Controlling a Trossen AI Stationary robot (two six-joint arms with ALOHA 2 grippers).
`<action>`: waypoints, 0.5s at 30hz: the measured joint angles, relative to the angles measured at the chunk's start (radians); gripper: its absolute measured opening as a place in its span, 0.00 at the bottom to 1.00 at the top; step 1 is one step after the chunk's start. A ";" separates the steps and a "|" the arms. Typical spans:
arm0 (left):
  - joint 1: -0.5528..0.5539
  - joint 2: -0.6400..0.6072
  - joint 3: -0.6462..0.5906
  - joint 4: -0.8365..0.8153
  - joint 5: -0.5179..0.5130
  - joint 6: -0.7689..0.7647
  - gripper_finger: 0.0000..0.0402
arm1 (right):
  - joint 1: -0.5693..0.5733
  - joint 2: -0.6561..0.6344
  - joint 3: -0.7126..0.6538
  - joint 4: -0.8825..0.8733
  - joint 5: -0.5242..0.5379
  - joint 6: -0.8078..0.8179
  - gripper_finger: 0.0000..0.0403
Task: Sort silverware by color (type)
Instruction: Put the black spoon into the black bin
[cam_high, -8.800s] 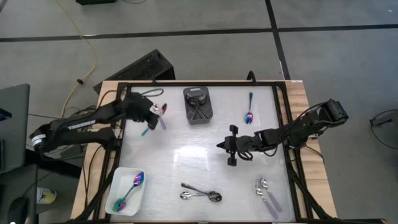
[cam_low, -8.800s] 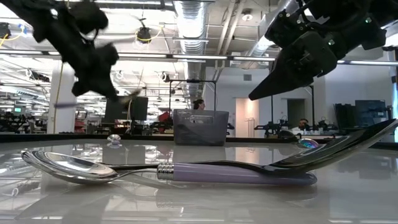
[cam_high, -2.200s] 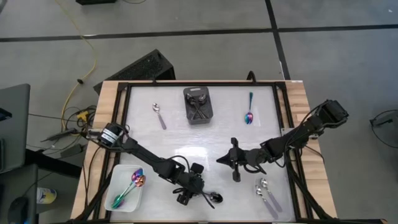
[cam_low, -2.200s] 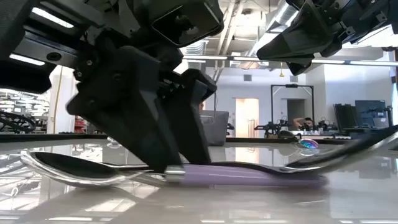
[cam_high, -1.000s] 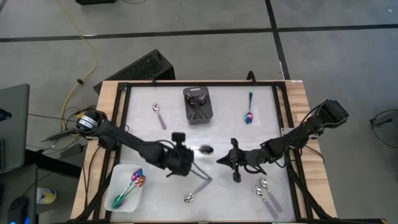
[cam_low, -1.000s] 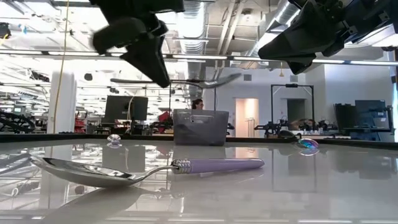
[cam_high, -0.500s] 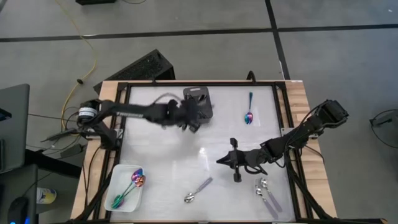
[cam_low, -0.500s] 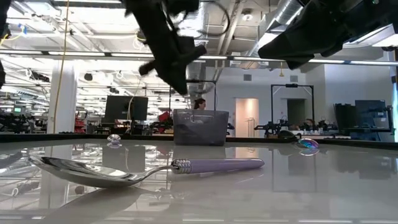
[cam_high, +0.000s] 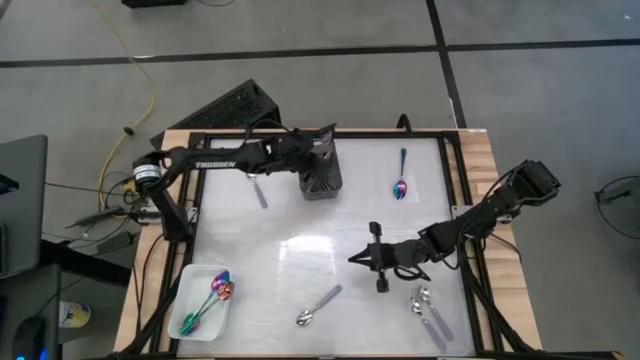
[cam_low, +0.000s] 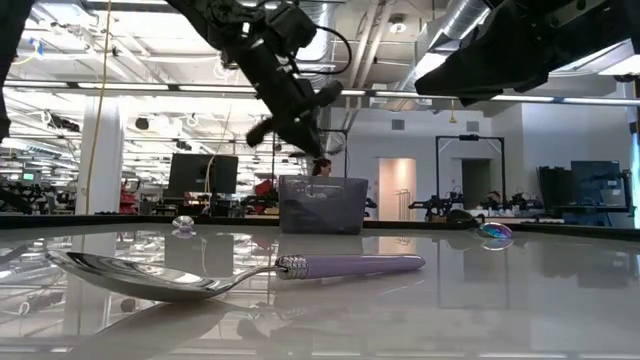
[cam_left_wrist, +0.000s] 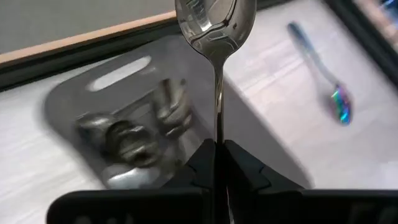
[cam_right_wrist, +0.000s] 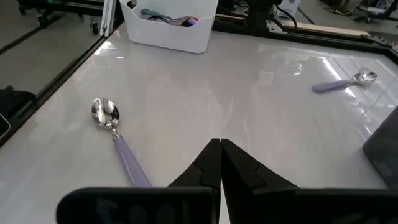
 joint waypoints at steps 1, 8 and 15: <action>-0.002 0.007 0.001 0.022 0.011 -0.013 0.02 | 0.000 0.000 0.000 0.000 0.000 -0.005 0.08; -0.004 0.063 0.000 0.075 0.080 -0.039 0.02 | -0.001 0.000 0.000 -0.024 -0.003 0.009 0.08; -0.011 0.064 -0.001 0.039 0.004 -0.054 0.02 | -0.003 0.000 0.000 -0.049 -0.004 0.029 0.08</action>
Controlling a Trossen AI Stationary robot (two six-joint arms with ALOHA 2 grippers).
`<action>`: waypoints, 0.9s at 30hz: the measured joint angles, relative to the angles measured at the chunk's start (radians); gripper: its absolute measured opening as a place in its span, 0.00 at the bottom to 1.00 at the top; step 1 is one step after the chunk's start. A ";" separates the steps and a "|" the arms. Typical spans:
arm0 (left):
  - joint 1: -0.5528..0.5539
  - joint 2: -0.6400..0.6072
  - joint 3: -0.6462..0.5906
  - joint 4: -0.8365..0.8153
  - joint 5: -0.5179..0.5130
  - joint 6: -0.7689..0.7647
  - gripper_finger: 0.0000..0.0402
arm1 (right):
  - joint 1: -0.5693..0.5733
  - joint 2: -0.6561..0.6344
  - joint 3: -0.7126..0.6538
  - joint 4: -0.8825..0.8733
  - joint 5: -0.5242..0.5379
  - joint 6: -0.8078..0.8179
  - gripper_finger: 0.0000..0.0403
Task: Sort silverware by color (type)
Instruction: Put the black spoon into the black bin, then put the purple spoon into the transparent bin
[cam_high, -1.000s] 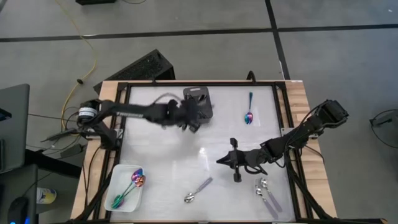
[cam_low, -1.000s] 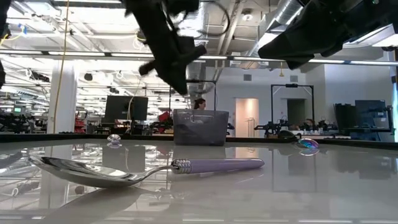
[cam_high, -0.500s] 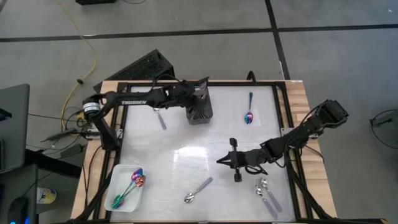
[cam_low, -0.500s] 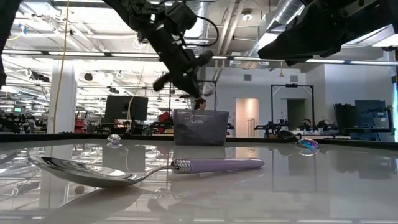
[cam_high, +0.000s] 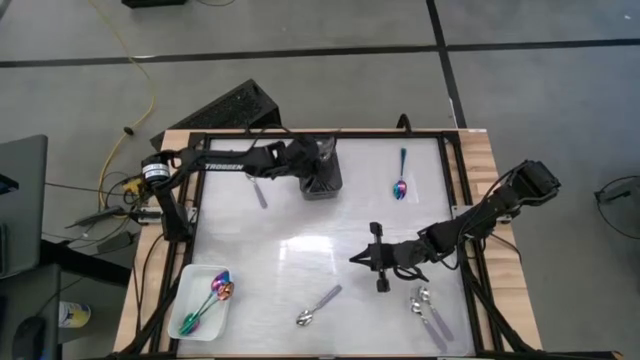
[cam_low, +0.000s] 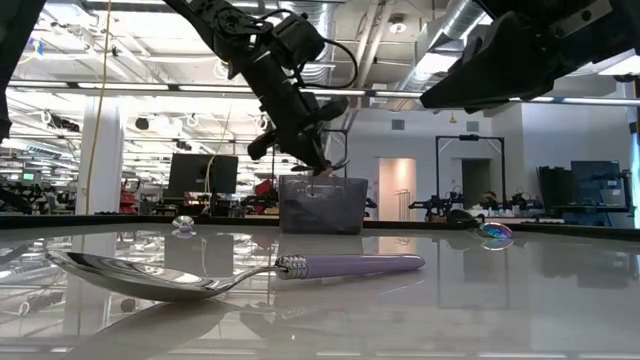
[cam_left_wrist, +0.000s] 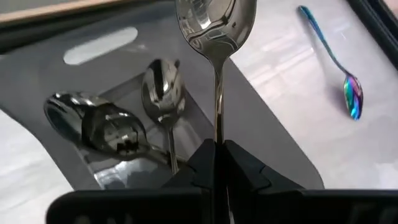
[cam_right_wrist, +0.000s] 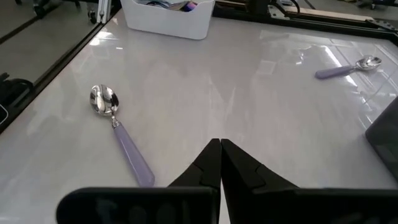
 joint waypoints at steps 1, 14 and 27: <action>0.000 0.000 0.000 -0.008 0.000 -0.005 0.02 | 0.000 0.000 0.000 0.001 0.000 0.000 0.08; -0.001 0.000 0.000 -0.063 -0.027 0.053 0.08 | 0.001 0.000 0.000 0.005 0.000 0.003 0.08; 0.010 -0.024 0.000 -0.067 -0.016 0.105 0.21 | 0.003 0.000 0.000 0.001 0.000 0.030 0.08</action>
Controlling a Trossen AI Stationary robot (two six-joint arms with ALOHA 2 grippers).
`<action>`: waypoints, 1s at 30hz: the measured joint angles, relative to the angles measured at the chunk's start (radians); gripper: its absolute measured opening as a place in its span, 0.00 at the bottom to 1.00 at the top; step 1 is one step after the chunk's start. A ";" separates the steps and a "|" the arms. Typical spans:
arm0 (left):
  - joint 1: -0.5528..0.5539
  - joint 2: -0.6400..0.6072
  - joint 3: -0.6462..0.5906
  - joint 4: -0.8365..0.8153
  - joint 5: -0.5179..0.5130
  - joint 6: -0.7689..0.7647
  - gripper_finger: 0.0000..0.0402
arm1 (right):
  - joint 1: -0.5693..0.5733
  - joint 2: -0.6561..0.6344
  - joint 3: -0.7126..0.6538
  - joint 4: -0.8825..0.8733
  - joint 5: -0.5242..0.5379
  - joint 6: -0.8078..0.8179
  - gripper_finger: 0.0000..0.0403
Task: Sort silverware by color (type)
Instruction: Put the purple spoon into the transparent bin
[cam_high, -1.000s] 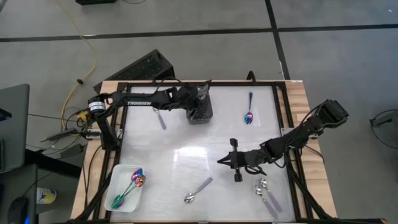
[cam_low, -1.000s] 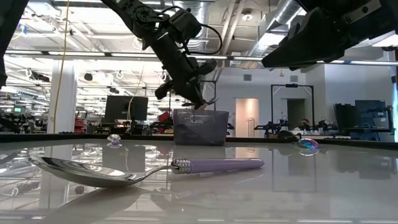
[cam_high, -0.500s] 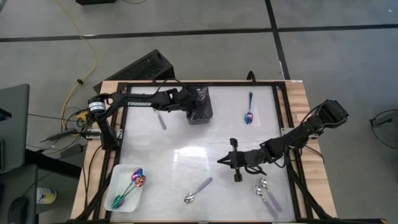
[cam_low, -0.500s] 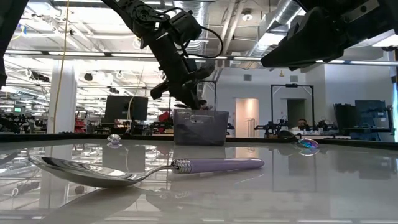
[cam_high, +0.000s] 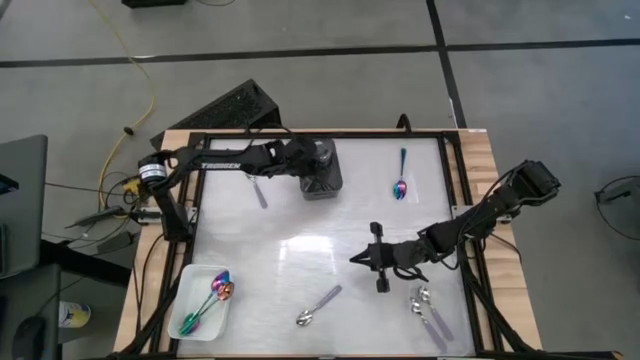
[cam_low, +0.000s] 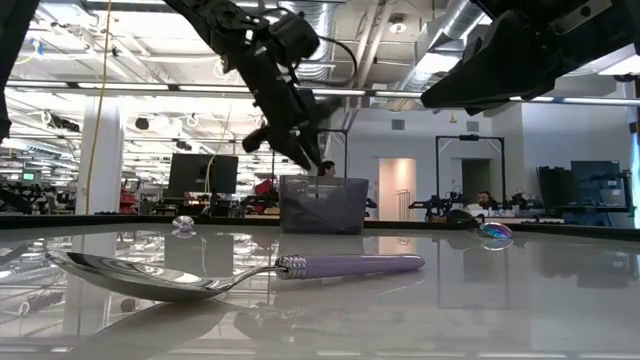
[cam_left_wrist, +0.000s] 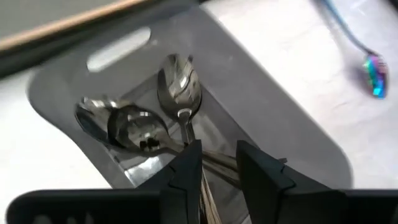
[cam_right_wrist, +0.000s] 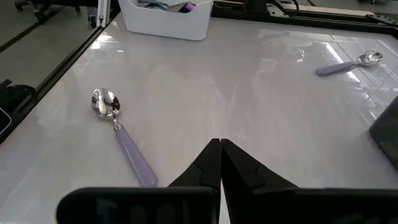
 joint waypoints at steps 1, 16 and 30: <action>0.007 -0.017 0.000 -0.006 0.014 0.020 0.22 | 0.000 0.000 0.000 0.000 0.000 0.002 0.08; 0.004 -0.344 0.000 -0.524 -0.131 0.144 0.22 | -0.016 0.000 0.000 -0.024 0.000 0.015 0.08; 0.008 -0.337 -0.151 -0.649 -0.042 -0.048 0.30 | -0.019 0.000 0.000 -0.023 0.000 0.015 0.08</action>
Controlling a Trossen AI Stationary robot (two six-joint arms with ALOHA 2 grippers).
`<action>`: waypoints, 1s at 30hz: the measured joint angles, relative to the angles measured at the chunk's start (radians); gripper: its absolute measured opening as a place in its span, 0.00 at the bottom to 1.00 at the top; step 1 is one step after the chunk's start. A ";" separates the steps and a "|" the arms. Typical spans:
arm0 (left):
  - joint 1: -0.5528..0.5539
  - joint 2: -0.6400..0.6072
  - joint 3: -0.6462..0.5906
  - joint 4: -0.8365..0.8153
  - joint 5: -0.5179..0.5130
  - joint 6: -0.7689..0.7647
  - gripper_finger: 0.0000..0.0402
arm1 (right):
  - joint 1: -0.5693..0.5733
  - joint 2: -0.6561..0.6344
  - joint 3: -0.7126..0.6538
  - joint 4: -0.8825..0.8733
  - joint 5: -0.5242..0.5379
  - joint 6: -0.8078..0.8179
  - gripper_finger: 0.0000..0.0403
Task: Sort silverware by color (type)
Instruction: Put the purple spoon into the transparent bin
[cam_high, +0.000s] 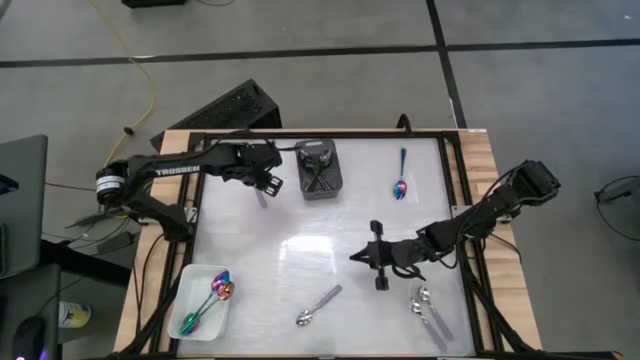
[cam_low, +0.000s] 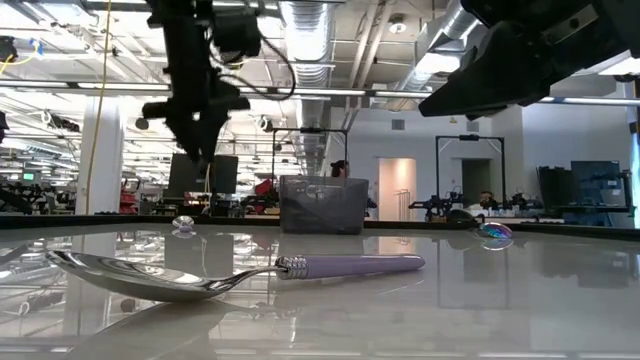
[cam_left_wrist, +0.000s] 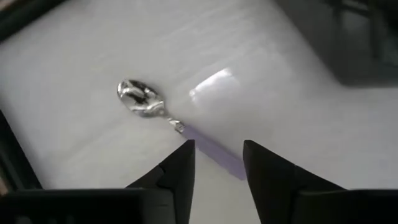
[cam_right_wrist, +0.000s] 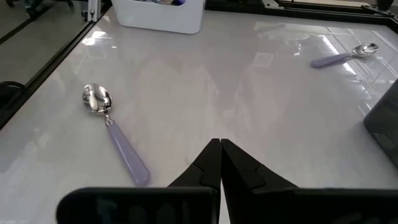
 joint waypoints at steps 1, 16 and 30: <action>0.003 0.000 -0.021 0.018 -0.002 -0.015 0.32 | 0.000 0.000 0.000 0.000 0.000 0.000 0.08; 0.022 0.000 -0.166 0.173 -0.016 -0.239 0.45 | -0.001 0.000 0.000 -0.007 -0.008 -0.001 0.08; 0.022 0.000 -0.288 0.327 -0.108 -0.353 0.45 | -0.010 0.000 0.000 0.000 -0.008 0.000 0.08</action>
